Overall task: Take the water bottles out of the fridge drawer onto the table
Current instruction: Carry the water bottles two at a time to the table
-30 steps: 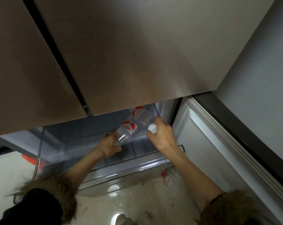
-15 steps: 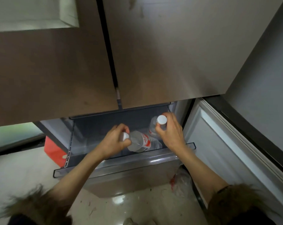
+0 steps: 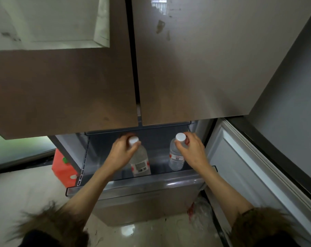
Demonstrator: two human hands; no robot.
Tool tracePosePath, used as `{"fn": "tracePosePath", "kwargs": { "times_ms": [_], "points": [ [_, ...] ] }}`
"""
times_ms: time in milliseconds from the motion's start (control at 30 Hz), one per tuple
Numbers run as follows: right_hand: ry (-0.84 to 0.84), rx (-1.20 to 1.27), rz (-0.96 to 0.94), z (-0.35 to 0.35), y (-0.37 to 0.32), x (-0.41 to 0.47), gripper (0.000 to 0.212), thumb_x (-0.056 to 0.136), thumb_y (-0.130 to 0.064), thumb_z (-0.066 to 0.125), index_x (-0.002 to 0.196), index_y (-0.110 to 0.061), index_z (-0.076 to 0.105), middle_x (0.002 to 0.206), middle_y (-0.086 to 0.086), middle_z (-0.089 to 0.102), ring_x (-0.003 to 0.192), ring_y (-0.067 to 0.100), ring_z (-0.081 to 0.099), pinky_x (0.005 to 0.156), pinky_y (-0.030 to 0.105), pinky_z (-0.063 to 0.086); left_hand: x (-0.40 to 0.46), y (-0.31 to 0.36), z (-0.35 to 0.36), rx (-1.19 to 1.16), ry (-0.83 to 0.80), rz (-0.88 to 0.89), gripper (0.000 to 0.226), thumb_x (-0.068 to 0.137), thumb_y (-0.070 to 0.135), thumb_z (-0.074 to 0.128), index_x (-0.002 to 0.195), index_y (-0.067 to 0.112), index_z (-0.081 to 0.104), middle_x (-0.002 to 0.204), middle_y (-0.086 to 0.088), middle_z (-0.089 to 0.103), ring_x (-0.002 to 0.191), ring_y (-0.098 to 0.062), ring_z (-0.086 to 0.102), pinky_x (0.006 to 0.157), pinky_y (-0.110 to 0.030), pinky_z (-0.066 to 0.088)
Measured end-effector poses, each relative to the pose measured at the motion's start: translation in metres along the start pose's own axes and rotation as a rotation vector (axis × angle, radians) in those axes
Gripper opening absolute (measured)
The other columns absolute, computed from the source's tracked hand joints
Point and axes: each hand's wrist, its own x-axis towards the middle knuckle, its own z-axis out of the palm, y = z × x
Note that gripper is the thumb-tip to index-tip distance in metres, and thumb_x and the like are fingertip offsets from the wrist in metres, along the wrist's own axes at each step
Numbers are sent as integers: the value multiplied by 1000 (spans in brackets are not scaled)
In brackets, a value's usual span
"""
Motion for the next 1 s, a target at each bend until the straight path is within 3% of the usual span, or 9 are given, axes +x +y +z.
{"fn": "tracePosePath", "kwargs": {
  "times_ms": [100,167,367,567,667,800,933,1000],
  "points": [
    [-30,11,17,1,5,-1,40,84,-33,63,117,-13,54,118,9,48,115,23,45,97,38,42,-1,-8,8,-34,-15,-18,24,90,34,52,109,18,53,96,1,53,90,-14,54,77,-24,47],
    [-77,64,45,3,9,-4,49,80,-31,68,123,-16,49,128,7,44,120,23,42,103,43,39,-6,-14,17,-11,-56,-57,24,92,40,46,108,23,47,105,-2,47,96,-12,46,83,-28,40],
    [-179,81,126,11,18,1,77,70,-21,78,132,-16,33,134,8,41,125,28,42,104,52,38,-11,-9,31,-146,-195,-156,39,95,45,27,119,15,34,120,-6,39,106,-15,44,95,-33,40],
    [-177,75,143,11,29,8,80,70,-16,79,135,-18,32,135,7,44,126,28,44,104,52,40,-16,-16,36,1,-386,-89,60,82,41,62,128,18,30,118,0,32,107,-12,42,96,-27,36],
    [-158,60,149,12,35,9,73,69,-18,80,129,-14,38,126,9,51,119,28,51,100,51,44,-17,-18,33,-12,-400,-97,67,78,41,68,129,22,30,121,1,32,109,-13,43,98,-27,36],
    [-224,89,146,6,31,9,72,73,-18,77,130,-13,34,129,10,50,121,29,49,102,49,43,-17,-24,23,-48,-436,-129,71,65,45,77,121,30,34,124,0,42,111,-16,47,96,-30,41],
    [-284,28,22,9,27,-1,69,72,-24,79,126,-14,37,125,6,53,115,24,52,93,36,46,-18,-16,18,-59,-320,-142,71,63,36,81,120,26,41,114,3,53,105,-16,53,91,-31,47],
    [-270,10,-39,11,26,-6,72,70,-26,80,128,-15,38,127,4,52,117,23,51,94,35,45,-20,-11,18,-53,-218,-153,70,66,31,81,121,24,38,112,4,51,104,-15,52,86,-27,46]
  ]
}}
